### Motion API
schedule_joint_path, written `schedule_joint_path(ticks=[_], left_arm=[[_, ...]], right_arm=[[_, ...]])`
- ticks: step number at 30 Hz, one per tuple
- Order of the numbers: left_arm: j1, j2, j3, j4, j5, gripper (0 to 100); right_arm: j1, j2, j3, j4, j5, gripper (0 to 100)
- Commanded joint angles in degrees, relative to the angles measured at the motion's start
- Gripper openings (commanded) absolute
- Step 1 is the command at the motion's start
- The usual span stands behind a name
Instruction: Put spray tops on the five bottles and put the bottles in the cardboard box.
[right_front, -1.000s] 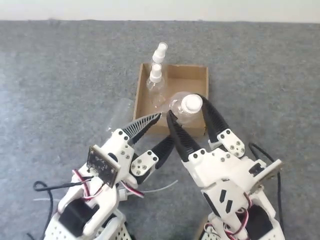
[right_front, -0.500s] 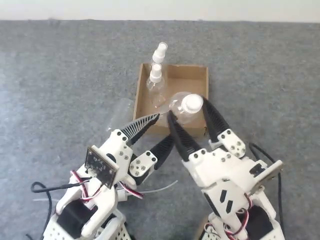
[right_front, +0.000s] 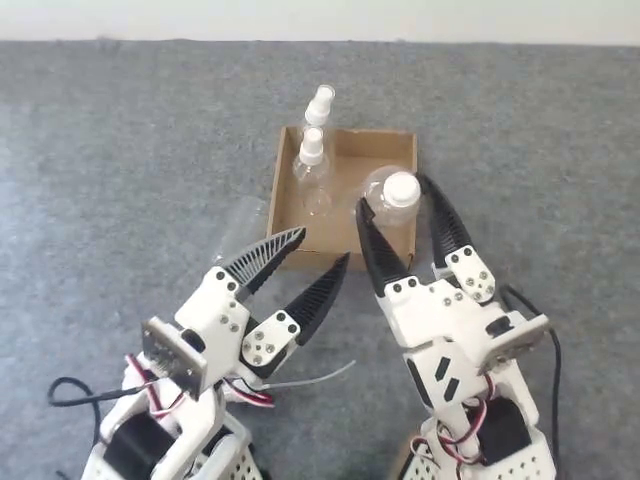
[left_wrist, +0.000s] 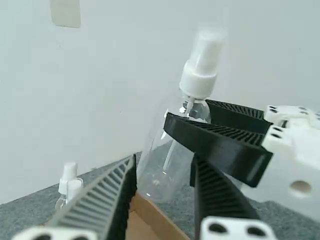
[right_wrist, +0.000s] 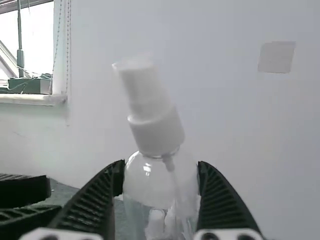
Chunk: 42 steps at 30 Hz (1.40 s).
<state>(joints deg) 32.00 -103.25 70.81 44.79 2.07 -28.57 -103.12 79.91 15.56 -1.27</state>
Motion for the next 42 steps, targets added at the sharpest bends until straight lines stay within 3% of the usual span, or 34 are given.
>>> schedule_joint_path(ticks=[1, 8, 24, 33, 42], left_arm=[[-0.2, -1.0, -1.2, 0.0, -0.2, 16], [-0.2, -1.0, -1.1, 0.0, -0.2, 16], [-0.2, -1.0, -1.1, 0.0, -0.4, 16], [-0.2, -1.0, -1.1, 0.0, -0.4, 16], [-0.2, -1.0, -1.1, 0.0, -0.3, 16]], right_arm=[[0.5, -0.5, -0.9, -1.7, 1.3, 4.7], [2.1, 2.1, -1.2, -5.1, 1.4, 4.7], [5.1, 33.4, -8.0, -19.7, 1.2, 4.7], [9.3, 42.9, -12.4, -20.8, 0.8, 4.8], [10.1, 55.3, -14.9, -30.9, 0.9, 4.8]])
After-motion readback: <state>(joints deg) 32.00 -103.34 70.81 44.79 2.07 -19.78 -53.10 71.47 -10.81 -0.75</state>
